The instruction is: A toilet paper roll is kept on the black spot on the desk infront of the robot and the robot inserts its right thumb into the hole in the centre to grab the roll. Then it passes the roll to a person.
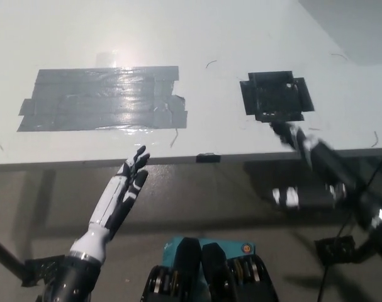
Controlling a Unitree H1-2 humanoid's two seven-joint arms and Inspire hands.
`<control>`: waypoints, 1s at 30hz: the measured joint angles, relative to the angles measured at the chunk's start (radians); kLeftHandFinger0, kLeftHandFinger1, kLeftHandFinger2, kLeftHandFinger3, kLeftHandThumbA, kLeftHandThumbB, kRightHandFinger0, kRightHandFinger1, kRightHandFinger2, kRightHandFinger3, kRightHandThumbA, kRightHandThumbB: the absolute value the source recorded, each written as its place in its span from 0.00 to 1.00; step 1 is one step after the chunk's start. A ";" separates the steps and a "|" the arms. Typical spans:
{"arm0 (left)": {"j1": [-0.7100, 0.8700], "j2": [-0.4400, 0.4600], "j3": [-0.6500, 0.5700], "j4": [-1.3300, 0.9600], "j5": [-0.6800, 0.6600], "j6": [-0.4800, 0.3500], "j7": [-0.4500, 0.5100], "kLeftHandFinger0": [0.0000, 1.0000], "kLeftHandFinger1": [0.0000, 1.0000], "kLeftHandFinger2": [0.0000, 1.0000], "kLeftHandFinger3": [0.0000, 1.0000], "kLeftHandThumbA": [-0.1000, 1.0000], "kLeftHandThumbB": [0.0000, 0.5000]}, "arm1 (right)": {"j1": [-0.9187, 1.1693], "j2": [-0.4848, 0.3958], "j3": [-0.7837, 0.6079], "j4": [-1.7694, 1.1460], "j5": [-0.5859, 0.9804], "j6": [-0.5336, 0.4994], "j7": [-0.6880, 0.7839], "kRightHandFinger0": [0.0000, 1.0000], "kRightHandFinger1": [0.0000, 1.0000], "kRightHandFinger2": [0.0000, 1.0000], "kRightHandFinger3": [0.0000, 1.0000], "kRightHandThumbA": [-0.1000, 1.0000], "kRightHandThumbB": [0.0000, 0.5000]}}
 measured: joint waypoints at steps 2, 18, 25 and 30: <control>0.010 -0.002 0.000 -0.001 0.000 -0.002 0.000 1.00 1.00 1.00 1.00 0.97 0.27 | 0.029 0.022 -0.018 0.043 0.018 -0.026 -0.005 1.00 1.00 1.00 1.00 0.83 0.52; 0.144 -0.020 -0.003 -0.028 0.004 -0.016 0.000 1.00 1.00 1.00 1.00 0.95 0.25 | 0.160 0.085 -0.043 0.297 0.077 -0.187 -0.035 1.00 1.00 1.00 1.00 0.83 0.67; 0.170 -0.022 -0.003 -0.047 0.005 -0.019 0.000 1.00 1.00 1.00 1.00 0.90 0.21 | 0.181 0.095 -0.033 0.297 0.079 -0.208 -0.042 1.00 1.00 1.00 1.00 0.82 0.69; 0.182 -0.021 -0.004 -0.047 0.005 -0.022 0.000 1.00 1.00 1.00 1.00 0.91 0.23 | 0.196 0.095 -0.019 0.297 0.078 -0.221 -0.045 1.00 1.00 1.00 1.00 0.81 0.68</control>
